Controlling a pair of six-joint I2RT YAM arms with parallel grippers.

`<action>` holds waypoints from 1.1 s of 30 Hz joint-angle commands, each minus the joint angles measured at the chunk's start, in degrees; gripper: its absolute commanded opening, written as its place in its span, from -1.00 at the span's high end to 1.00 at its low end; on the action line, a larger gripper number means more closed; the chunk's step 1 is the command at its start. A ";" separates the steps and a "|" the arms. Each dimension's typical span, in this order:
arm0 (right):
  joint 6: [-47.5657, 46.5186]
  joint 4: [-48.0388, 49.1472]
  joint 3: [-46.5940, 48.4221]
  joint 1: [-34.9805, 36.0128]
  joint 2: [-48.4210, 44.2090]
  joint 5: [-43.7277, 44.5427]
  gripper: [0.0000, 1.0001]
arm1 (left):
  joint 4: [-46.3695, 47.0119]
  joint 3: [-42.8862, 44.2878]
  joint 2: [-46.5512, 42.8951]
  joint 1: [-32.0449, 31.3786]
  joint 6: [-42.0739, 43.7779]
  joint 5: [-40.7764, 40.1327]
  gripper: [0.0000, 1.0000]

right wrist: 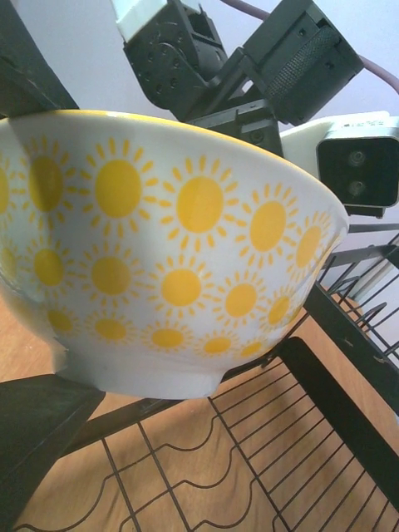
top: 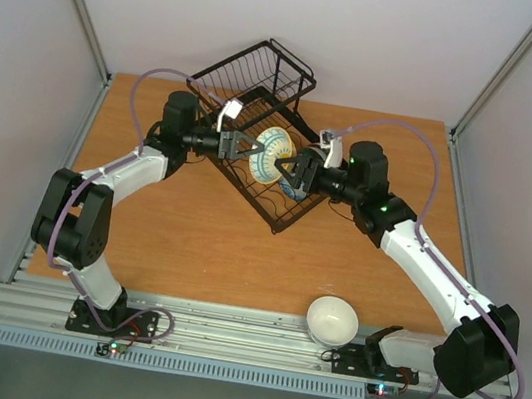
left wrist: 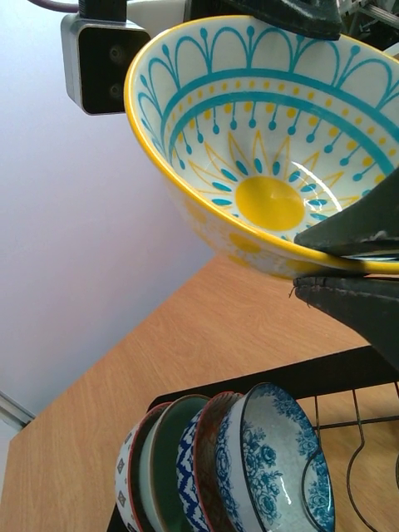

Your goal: Load the bowls into the dish rack

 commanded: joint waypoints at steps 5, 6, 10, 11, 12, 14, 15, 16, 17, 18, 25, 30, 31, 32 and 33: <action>-6.88 -13.79 3.77 0.43 -1.54 8.26 0.97 | -8.21 2.95 -3.69 0.05 4.98 -3.01 -0.02; -9.54 -16.48 5.16 0.41 -1.19 10.15 0.97 | -10.97 3.44 -4.22 0.10 6.91 -5.45 -0.15; -15.28 -26.33 12.04 0.47 2.40 14.82 0.97 | -17.03 3.90 -6.64 0.08 12.27 -15.35 -0.32; -16.50 -28.25 14.18 0.55 3.51 15.50 0.97 | -17.62 3.77 -7.05 0.04 12.99 -17.76 -0.33; -17.71 -29.94 15.65 0.70 4.58 16.32 0.97 | -17.83 3.64 -7.41 0.05 13.28 -19.67 -0.35; -20.57 -33.95 19.55 1.57 7.18 18.69 0.97 | -20.24 3.60 -7.92 0.08 13.92 -23.75 -0.38; -22.24 -36.23 21.68 2.39 8.67 20.51 0.97 | -20.93 3.61 -8.18 0.02 14.18 -25.74 -0.38; -23.77 -38.69 23.92 3.43 10.47 22.71 0.97 | -21.51 3.65 -8.28 0.03 14.38 -27.48 -0.38; -25.54 -40.99 25.90 4.48 12.16 25.06 0.97 | -21.96 3.70 -8.31 0.08 14.55 -28.78 -0.38; -26.75 -42.93 27.87 5.60 13.95 27.33 0.97 | -22.43 3.75 -8.29 0.10 14.68 -29.96 -0.38; -31.85 -51.40 33.92 12.47 24.38 45.39 0.97 | -23.37 3.93 -8.11 0.09 15.12 -32.38 -0.38; -32.14 -53.16 34.34 13.89 27.86 52.39 0.97 | -23.45 4.06 -7.58 0.08 14.98 -31.83 -0.38; -32.27 -53.17 34.34 14.12 28.31 53.21 0.97 | -23.45 4.10 -7.54 0.10 14.90 -31.77 -0.38; -32.54 -53.33 34.46 14.38 28.82 53.81 0.97 | -23.43 4.15 -7.34 0.10 14.88 -31.61 -0.38; -32.73 -53.47 34.63 14.59 29.27 54.54 0.97 | -23.44 4.19 -7.19 0.10 14.87 -31.41 -0.38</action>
